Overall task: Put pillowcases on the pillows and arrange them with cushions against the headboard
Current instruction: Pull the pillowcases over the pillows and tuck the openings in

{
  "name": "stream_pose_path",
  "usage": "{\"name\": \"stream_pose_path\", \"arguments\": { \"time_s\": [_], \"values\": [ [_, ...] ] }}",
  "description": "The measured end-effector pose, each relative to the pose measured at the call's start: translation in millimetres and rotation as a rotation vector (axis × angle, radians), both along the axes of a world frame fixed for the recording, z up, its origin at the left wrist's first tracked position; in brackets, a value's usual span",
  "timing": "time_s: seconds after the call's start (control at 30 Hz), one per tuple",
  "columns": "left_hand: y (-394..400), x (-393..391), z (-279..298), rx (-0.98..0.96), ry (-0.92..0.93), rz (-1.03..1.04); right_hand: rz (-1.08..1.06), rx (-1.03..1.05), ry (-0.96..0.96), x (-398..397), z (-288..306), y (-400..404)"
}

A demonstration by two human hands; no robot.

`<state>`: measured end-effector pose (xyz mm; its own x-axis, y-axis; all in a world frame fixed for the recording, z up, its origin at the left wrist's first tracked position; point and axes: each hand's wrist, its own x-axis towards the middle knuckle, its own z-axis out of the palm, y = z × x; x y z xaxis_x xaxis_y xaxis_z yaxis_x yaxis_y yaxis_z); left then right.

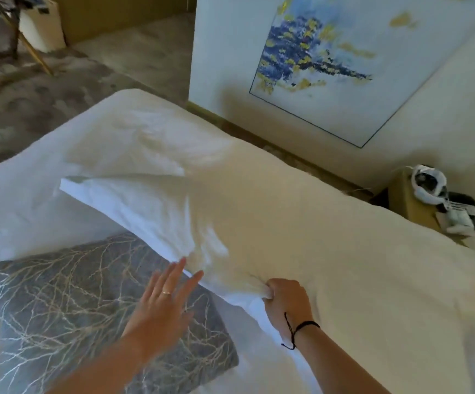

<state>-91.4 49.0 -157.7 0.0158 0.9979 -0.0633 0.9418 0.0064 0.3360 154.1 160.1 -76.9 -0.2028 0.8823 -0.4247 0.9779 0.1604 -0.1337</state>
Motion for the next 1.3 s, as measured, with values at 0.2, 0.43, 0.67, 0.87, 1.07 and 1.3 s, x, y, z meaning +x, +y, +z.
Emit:
{"name": "stream_pose_path", "arguments": {
  "time_s": [0.2, 0.43, 0.67, 0.87, 1.07, 1.3],
  "values": [
    [-2.1, 104.0, 70.4, 0.107, 0.085, -0.425, -0.116, -0.067, 0.047, 126.2, 70.4, -93.2],
    [-30.3, 228.4, 113.8, 0.125, 0.247, -0.728, -0.277, -0.158, 0.032, 267.3, 95.5, -188.9],
    [-39.5, 315.8, 115.5, 0.089, 0.301, -0.787, -0.276, -0.212, 0.154, 357.7, 85.8, -220.1],
    [-37.1, 381.7, 118.9, 0.025, 0.427, -0.471, -0.229, -0.156, 0.285, 409.2, 81.3, -194.5],
    [-19.7, 402.6, 125.6, -0.091, 0.522, -0.404, -0.184, -0.217, 0.350, 449.0, 79.1, -180.3],
    [-22.0, 412.1, 136.9, -0.196, 0.607, -0.450, -0.103, -0.321, 0.415, 477.2, 80.3, -182.3]
  ]
}}
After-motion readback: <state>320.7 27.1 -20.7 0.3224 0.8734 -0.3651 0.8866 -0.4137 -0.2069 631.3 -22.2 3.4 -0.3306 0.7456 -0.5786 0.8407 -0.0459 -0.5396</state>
